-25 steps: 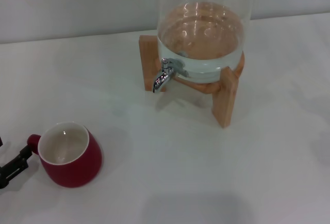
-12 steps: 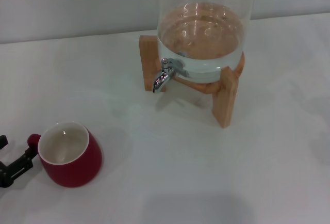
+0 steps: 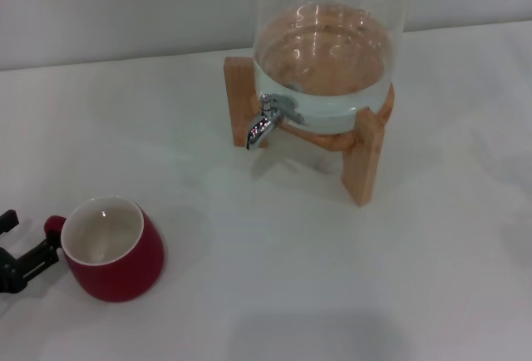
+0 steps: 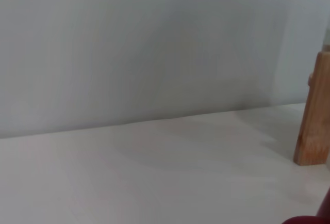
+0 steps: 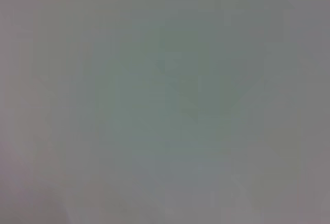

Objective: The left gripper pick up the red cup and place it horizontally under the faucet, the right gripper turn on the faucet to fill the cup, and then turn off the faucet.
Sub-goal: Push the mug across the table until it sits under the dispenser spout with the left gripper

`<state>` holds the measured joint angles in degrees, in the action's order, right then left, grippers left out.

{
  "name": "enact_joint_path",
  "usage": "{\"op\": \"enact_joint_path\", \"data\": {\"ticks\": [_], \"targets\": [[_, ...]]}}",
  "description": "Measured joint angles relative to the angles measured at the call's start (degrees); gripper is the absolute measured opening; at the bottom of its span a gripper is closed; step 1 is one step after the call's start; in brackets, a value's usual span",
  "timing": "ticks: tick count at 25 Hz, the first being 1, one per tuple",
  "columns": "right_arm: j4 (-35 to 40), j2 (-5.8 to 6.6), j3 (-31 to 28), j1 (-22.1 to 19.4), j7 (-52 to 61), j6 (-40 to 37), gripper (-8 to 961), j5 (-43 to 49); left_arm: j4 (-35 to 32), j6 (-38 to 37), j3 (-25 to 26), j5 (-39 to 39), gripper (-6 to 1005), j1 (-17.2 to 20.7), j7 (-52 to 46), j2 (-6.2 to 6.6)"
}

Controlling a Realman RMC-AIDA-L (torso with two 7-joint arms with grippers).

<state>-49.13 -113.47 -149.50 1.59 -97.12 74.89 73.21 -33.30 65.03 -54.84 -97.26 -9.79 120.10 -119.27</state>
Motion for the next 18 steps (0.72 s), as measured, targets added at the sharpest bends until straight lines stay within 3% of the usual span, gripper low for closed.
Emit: {"op": "enact_joint_path", "data": {"ticks": [18], "targets": [[0.0, 0.00, -0.5, 0.4, 0.0, -0.1, 722, 0.0, 0.0, -0.9, 0.0, 0.1, 830, -0.9, -0.4, 0.00]]}}
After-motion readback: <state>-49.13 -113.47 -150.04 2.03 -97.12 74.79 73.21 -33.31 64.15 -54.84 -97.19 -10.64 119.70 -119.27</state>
